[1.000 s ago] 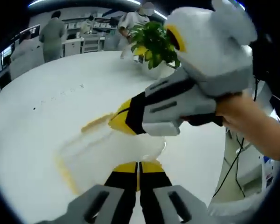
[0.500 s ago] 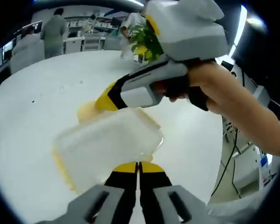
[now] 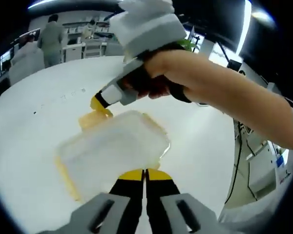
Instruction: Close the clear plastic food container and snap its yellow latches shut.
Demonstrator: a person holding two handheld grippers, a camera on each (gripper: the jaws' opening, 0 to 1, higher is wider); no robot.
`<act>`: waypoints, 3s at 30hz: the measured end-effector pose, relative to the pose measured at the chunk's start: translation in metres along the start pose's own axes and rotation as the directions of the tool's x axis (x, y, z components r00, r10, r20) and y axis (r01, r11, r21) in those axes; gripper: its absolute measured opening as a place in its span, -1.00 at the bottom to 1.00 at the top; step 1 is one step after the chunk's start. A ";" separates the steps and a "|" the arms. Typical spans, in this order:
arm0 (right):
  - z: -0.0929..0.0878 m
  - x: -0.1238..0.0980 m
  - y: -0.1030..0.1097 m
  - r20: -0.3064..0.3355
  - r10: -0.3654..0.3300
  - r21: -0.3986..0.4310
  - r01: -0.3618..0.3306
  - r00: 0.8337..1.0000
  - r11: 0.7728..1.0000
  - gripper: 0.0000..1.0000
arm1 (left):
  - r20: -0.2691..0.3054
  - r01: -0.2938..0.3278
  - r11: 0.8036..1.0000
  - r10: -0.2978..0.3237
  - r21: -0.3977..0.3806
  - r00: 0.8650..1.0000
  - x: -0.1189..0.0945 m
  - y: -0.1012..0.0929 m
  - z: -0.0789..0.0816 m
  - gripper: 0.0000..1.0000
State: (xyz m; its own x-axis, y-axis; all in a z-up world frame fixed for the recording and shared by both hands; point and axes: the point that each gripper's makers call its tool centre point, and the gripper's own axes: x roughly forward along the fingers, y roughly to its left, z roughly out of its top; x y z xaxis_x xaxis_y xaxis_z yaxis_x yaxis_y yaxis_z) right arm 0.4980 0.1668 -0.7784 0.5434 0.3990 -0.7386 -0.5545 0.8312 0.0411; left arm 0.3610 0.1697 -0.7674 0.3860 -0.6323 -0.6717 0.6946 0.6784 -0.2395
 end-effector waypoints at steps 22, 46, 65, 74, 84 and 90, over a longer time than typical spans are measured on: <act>-0.015 0.004 -0.004 -0.060 -0.001 -0.021 0.000 0.998 1.000 -1.00 | 0.030 0.032 0.999 -0.031 -0.036 0.999 0.000 -0.001 -0.001 -1.00; -0.019 -0.044 0.049 -0.267 0.321 -0.542 -0.417 0.909 0.730 -0.56 | 0.001 0.173 0.899 -0.190 0.403 0.982 -0.013 -0.018 0.022 -0.54; -0.035 -0.030 0.061 -0.557 0.267 -0.547 -0.589 0.786 0.595 -0.17 | -0.133 0.201 0.809 -0.153 0.552 0.979 0.003 -0.007 0.001 -0.31; -0.044 -0.035 0.060 -0.646 0.231 -0.491 -0.627 0.728 0.605 -0.22 | -0.125 0.178 0.764 -0.127 0.620 0.984 0.006 -0.008 0.001 -0.38; -0.051 -0.043 0.065 -0.680 0.242 -0.425 -0.641 0.692 0.639 -0.19 | -0.165 0.167 0.677 -0.069 0.717 0.984 0.005 -0.007 -0.001 -0.56; -0.051 -0.043 0.066 -0.701 0.162 -0.473 -0.623 0.695 0.623 -0.21 | -0.196 0.146 0.598 0.020 0.788 0.980 0.007 -0.009 -0.004 -0.53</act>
State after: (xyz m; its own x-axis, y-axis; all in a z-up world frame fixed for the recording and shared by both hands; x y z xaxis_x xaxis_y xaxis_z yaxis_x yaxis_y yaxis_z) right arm 0.4056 0.1852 -0.7780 -0.1541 0.1400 -0.9781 -0.9821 0.0866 0.1672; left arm 0.3552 0.1609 -0.7725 0.2732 -0.5334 -0.8005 0.9500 0.0186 0.3118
